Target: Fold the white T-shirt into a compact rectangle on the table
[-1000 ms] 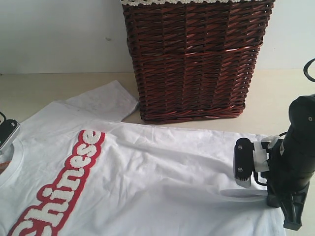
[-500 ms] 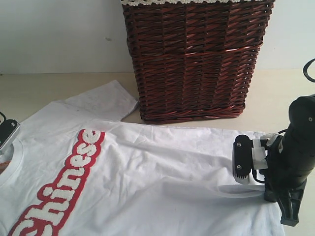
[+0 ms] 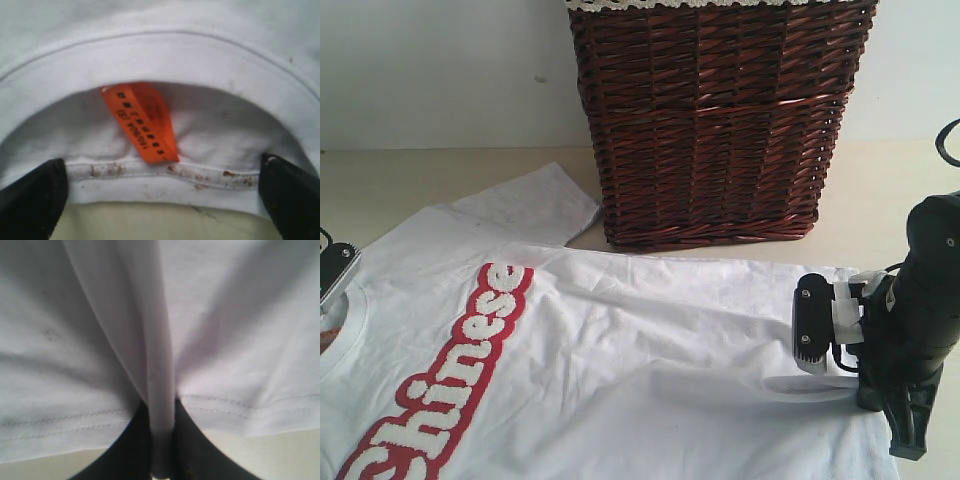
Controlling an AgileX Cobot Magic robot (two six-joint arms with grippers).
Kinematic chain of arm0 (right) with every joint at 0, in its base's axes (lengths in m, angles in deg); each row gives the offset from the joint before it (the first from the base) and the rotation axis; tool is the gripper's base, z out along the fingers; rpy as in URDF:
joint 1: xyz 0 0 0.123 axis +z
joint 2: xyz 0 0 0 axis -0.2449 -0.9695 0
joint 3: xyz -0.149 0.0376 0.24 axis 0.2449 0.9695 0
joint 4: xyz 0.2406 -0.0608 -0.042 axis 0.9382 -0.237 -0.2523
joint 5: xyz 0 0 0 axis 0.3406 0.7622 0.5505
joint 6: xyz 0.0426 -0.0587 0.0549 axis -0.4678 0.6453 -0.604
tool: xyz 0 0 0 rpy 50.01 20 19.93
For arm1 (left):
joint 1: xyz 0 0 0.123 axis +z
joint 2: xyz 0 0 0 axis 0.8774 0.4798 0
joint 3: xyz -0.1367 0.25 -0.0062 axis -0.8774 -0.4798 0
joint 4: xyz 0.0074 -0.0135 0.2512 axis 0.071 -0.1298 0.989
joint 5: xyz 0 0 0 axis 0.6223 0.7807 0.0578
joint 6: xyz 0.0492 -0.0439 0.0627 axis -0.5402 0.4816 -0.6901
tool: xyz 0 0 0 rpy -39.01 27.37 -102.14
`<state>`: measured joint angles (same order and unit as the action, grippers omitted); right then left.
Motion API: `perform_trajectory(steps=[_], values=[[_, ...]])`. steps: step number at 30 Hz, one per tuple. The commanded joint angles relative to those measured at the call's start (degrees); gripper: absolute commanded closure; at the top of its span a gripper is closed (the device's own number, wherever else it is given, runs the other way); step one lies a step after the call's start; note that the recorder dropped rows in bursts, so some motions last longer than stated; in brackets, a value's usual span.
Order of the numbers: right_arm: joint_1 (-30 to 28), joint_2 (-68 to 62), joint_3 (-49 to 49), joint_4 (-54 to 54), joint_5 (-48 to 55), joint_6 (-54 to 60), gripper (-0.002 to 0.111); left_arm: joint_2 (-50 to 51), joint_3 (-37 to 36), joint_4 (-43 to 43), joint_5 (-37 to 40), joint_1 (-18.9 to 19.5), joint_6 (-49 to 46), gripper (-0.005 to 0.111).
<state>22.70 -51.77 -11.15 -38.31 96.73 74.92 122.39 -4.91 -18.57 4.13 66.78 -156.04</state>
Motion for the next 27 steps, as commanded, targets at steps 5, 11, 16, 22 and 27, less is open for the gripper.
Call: perform_trajectory(steps=[5,11,16,22,27], values=[[-0.16,-2.72,0.74,2.19,-2.80,-0.29,0.108,1.17,-0.25,-0.60,-2.43,-0.26,0.68,0.004],[-0.16,-2.72,0.74,2.17,-3.05,-0.29,0.108,1.17,-0.25,-0.60,-2.43,-0.26,0.68,0.004],[-0.16,-2.72,0.74,2.17,-3.05,-0.29,0.108,1.17,-0.25,-0.60,-2.43,-0.26,0.68,0.004],[-0.16,-2.72,0.74,2.17,-2.94,-0.29,0.108,1.29,-0.25,-0.60,-2.44,-0.26,0.68,0.004],[-0.16,-2.72,0.74,2.17,-2.94,-0.29,0.108,1.31,-0.55,-0.60,-4.36,-0.26,0.60,0.004]])
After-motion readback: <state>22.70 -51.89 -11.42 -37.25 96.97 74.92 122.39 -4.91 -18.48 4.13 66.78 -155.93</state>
